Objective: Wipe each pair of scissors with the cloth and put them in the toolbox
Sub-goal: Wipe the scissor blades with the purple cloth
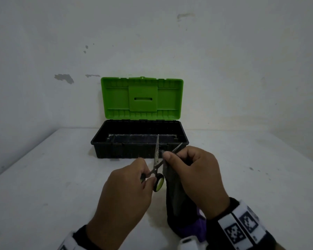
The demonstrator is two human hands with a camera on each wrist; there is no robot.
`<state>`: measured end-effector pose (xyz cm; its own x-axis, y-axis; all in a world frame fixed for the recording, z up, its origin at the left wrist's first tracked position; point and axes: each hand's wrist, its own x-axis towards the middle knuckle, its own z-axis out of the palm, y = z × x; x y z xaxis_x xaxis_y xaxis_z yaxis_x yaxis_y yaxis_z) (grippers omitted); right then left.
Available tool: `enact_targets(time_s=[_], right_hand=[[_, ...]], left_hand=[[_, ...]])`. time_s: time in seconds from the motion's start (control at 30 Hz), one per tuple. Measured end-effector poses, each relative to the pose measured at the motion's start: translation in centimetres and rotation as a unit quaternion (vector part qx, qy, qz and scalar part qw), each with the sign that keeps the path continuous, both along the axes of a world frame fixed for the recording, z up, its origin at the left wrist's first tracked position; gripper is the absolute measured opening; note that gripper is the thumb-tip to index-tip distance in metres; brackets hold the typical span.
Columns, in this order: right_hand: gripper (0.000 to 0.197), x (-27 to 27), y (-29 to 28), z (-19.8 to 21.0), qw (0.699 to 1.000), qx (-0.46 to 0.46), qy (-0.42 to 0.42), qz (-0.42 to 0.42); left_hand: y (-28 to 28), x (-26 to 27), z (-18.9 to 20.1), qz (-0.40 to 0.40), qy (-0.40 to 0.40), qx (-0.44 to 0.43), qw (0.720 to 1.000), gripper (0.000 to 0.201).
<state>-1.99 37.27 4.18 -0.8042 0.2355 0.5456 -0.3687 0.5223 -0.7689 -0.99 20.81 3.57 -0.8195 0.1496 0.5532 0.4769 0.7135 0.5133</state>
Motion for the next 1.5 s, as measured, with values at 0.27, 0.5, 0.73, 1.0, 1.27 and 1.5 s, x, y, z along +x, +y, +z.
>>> enact_targets(time_s=[0.27, 0.5, 0.73, 1.0, 1.27, 1.5], right_hand=[[0.029, -0.5, 0.8, 0.4, 0.999, 0.021, 0.031, -0.039], [0.026, -0.1, 0.4, 0.3, 0.999, 0.032, 0.037, -0.021], [0.028, -0.2, 0.8, 0.1, 0.998, 0.041, 0.043, -0.038], [0.037, -2.7, 4.7, 0.3, 0.994, -0.028, 0.007, -0.107], [0.017, 0.3, 2.8, -0.4, 0.989, -0.065, -0.039, 0.125], [0.021, 0.8, 1.2, -1.2, 0.969, -0.121, -0.067, 0.206]], left_hand=[[-0.4, -0.1, -0.2, -0.028, -0.015, 0.046, 0.998, 0.027], [-0.4, 0.0, -0.2, -0.033, -0.022, 0.058, 0.998, 0.025], [-0.3, 0.1, -0.2, -0.029, -0.037, 0.068, 0.997, 0.033], [-0.9, 0.2, 0.1, 0.003, -0.155, 0.114, 0.981, 0.028], [-1.3, -0.6, 0.3, -0.14, -0.379, 0.334, 0.851, 0.026], [-1.0, -0.9, 0.3, -0.222, -0.435, 0.386, 0.783, 0.026]])
